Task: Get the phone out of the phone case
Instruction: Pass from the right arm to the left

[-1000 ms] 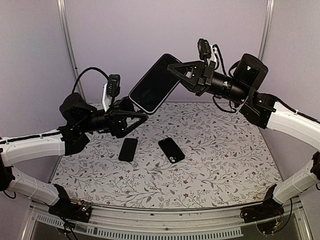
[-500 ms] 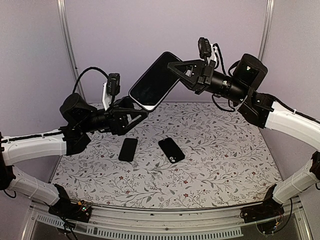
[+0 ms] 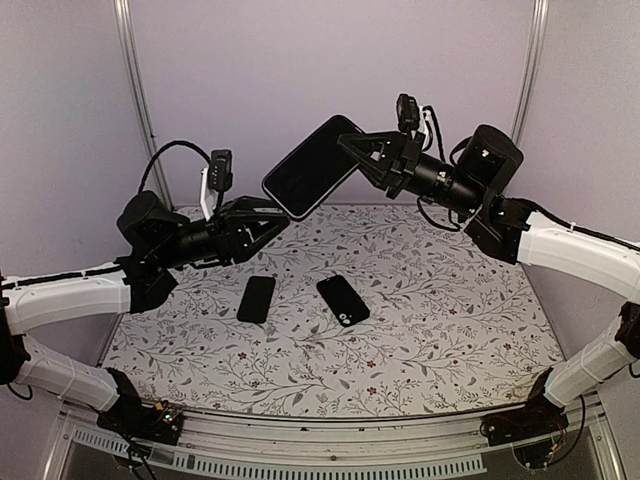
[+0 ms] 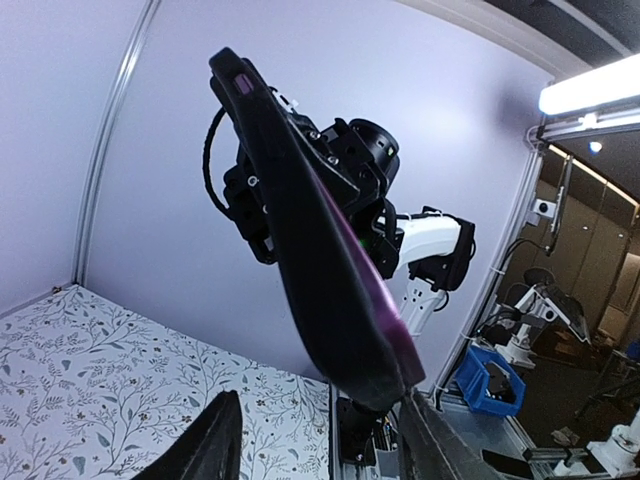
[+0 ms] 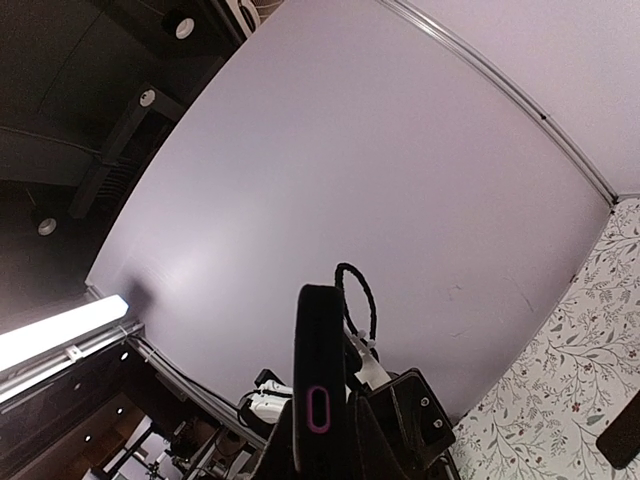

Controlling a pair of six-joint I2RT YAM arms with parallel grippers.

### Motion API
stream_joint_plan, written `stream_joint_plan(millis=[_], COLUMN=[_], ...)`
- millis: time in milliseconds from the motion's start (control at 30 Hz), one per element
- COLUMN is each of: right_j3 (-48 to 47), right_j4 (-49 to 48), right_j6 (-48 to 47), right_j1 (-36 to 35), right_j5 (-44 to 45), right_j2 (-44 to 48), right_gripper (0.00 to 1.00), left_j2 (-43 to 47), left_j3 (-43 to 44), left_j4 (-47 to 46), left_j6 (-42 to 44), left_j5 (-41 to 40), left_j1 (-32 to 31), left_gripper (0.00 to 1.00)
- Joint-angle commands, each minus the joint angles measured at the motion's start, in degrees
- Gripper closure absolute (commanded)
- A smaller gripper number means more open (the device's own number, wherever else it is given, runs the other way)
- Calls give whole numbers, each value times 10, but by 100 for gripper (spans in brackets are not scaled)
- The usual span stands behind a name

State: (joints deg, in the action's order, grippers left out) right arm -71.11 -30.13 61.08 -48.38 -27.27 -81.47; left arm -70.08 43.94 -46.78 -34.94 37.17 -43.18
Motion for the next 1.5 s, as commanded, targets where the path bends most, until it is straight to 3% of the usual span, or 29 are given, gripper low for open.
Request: stream_joint_plan(millis=[0, 367, 733, 933, 1067, 1200, 1300, 1367, 1467], right_j3=[0, -5, -32, -32, -34, -40, -55, -62, -67], right_j4=[-97, -104, 92, 99, 99, 109, 112, 116, 132], right_j6=[82, 82, -74, -81, -76, -83, -88, -91, -108], right_j1=[-36, -58, -76, -76, -76, -73, -63, -59, -53], right_j5=[-101, -132, -81, -92, -91, -98, -146, -177, -213], right_j2=[6, -26, -12, -9, -16, -25, -41, -49, -56], right_gripper=[100, 100, 100, 100, 100, 100, 100, 100, 100], left_j2=[-15, -20, -38, -30, -28, -28, -27, -25, -29], left_j3=[-5, 24, 86, 53, 39, 24, 15, 21, 49], left_j4=[26, 86, 181, 98, 40, -2, -35, -8, 74], left_j6=[-32, -41, -72, -56, -46, -55, -69, -63, -32], left_j5=[-83, -108, -112, -47, 27, 93, 136, 142, 146], left_j1=[49, 64, 83, 87, 87, 87, 87, 87, 87], left_gripper=[47, 45, 46, 45, 52, 66, 65, 60, 63])
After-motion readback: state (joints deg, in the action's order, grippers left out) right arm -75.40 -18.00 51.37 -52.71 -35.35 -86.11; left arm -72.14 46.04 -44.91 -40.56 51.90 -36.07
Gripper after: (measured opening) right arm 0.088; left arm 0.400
